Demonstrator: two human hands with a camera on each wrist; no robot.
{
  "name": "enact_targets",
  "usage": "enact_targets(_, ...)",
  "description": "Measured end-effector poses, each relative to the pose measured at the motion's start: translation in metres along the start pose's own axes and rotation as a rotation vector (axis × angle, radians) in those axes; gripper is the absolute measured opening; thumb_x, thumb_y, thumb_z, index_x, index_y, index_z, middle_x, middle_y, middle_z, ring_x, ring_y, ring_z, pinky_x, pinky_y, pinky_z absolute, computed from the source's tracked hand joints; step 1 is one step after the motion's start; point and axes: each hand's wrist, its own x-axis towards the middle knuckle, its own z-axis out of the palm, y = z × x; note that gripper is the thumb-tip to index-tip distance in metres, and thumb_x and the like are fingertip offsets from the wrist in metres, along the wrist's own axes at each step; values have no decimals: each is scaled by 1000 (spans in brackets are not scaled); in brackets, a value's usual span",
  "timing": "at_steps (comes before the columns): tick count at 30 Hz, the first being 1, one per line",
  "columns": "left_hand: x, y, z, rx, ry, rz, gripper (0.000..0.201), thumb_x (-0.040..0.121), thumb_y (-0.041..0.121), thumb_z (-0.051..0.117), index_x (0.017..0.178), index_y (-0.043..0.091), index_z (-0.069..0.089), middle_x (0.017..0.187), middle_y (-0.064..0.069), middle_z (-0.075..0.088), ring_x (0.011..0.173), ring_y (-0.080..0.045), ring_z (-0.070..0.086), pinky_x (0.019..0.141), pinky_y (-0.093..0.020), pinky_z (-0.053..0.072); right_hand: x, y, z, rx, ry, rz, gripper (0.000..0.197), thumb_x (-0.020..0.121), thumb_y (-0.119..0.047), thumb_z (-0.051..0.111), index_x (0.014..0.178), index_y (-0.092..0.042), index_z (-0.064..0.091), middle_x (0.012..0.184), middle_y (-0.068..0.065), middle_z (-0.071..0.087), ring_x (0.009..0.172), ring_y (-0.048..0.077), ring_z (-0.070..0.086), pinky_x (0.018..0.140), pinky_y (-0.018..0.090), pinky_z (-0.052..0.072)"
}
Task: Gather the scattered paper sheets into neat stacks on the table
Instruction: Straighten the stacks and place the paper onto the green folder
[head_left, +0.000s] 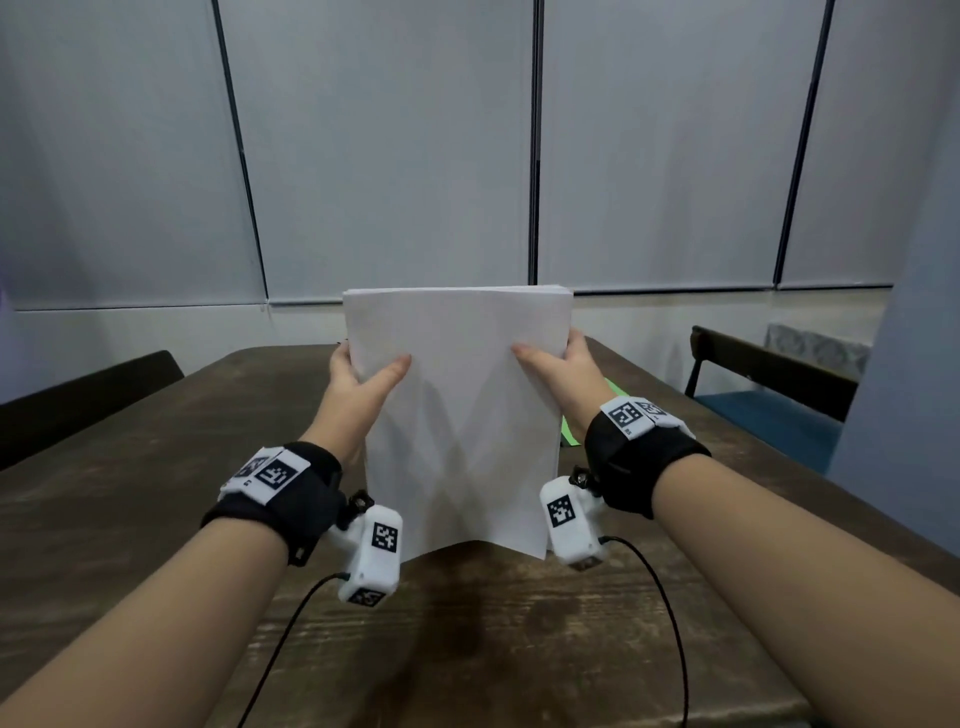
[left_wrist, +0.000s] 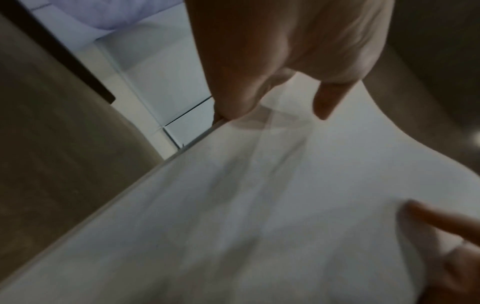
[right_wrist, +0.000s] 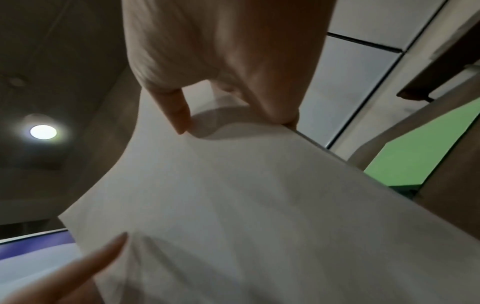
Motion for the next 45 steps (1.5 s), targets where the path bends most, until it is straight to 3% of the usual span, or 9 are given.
enact_targets(5, 3, 0, 12, 124, 110, 79, 29, 92, 12, 59, 114, 15, 39, 111, -6, 58, 108, -28, 60, 92, -41, 50, -1, -4, 10, 39, -23, -51, 45, 72, -11, 72, 113, -10, 51, 106, 13, 66, 97, 29, 65, 94, 51, 51)
enact_targets(8, 9, 6, 16, 118, 185, 222, 26, 89, 12, 58, 108, 20, 42, 114, -9, 61, 102, -26, 63, 92, -45, 52, 7, -11, 17, 12, -28, -131, 30, 84, 5, 64, 97, -21, 54, 97, 7, 67, 91, 25, 65, 96, 47, 51)
enact_targets(14, 4, -4, 16, 256, 249, 308, 21, 90, 15, 56, 107, 24, 48, 111, -7, 63, 97, -23, 63, 90, -38, 51, 15, 9, 28, -28, 168, -189, 24, 78, -5, 73, 96, -18, 62, 96, 9, 71, 88, 25, 68, 87, 42, 55)
enact_targets(18, 1, -32, 0, 318, 138, 122, 39, 95, 19, 52, 130, 13, 34, 120, -7, 57, 107, -23, 58, 96, -41, 47, 13, 45, 24, -123, 94, -98, 35, 88, -20, 66, 111, -20, 40, 105, 4, 62, 94, 20, 62, 92, 39, 51)
enact_targets(23, 7, -49, -5, 56, 42, -80, 41, 94, 17, 56, 125, 16, 30, 119, -1, 56, 112, -22, 58, 100, -47, 45, 12, 78, 21, 58, -27, 88, 60, 78, -21, 69, 123, -23, 29, 113, 7, 60, 101, 25, 62, 97, 47, 49)
enact_targets(28, 8, -58, -3, 102, 58, -21, 36, 95, 11, 54, 121, 20, 32, 119, -2, 57, 108, -21, 59, 96, -42, 48, 21, 89, 15, -4, -46, 93, 60, 75, -22, 70, 122, -23, 32, 128, 14, 56, 115, 28, 59, 102, 49, 45)
enact_targets(37, -5, -63, -5, 35, 44, 2, 18, 97, 14, 52, 109, 26, 46, 114, 1, 62, 104, -19, 62, 93, -41, 49, 16, 103, 11, -81, -45, 79, 28, 76, -34, 71, 101, -27, 60, 116, 9, 67, 106, 26, 65, 99, 51, 48)
enact_targets(40, -5, -53, -6, 19, 58, -23, 35, 98, 25, 52, 127, 16, 37, 124, -4, 58, 108, -18, 60, 92, -37, 49, 22, 94, 14, -113, -9, 92, 60, 55, -58, 74, 108, -39, 53, 126, 8, 56, 108, 23, 63, 100, 47, 48)
enact_targets(45, 7, -15, -5, 135, 84, 138, 61, 96, 32, 53, 146, 16, 21, 131, 3, 51, 120, -14, 52, 107, -39, 40, 15, 27, 21, 30, 19, -107, 78, 69, -31, 66, 140, -21, 36, 133, 3, 56, 118, 18, 58, 105, 44, 45)
